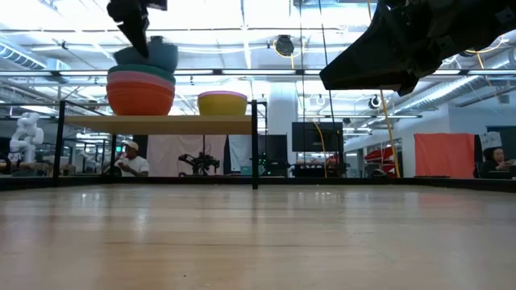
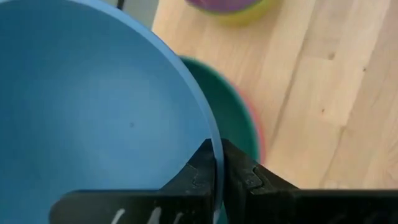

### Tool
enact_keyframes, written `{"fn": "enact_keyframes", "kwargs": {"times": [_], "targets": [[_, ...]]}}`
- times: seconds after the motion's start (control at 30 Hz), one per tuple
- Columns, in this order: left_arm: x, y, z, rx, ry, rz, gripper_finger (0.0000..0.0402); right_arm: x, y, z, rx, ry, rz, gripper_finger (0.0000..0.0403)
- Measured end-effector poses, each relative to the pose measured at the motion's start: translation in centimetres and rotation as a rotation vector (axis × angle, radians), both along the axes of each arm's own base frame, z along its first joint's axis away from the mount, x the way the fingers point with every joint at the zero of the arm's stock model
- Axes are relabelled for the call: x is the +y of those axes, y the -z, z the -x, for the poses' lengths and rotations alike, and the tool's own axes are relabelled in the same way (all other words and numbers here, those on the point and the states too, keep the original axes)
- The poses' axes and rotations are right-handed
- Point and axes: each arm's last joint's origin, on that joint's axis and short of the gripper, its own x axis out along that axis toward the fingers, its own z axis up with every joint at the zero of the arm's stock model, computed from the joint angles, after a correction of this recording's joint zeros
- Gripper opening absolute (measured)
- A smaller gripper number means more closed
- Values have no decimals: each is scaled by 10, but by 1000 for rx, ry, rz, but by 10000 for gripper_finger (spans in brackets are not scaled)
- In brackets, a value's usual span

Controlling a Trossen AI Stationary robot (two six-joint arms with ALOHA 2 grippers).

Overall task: Place and stack bowls onto a shelf
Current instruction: Stack the blue bowl into the blue green bowl on the shelf, then stack the orange bowl into the purple bowl on the shelf

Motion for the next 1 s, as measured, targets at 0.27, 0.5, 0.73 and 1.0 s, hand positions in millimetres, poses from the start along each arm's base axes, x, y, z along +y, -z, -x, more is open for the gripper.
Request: {"fn": "enact_keyframes", "kwargs": {"times": [0.27, 0.5, 0.73, 1.0], "targets": [[10, 7, 3, 47, -68, 53, 57, 2, 0, 1, 0, -8, -1, 109], [9, 7, 3, 20, -68, 85, 81, 2, 0, 1, 1, -7, 1, 109], [9, 7, 2, -11, -87, 118, 83, 2, 0, 1, 1, -7, 2, 109], [3, 2, 9, -66, -150, 122, 115, 2, 0, 1, 1, -6, 1, 109]]}}
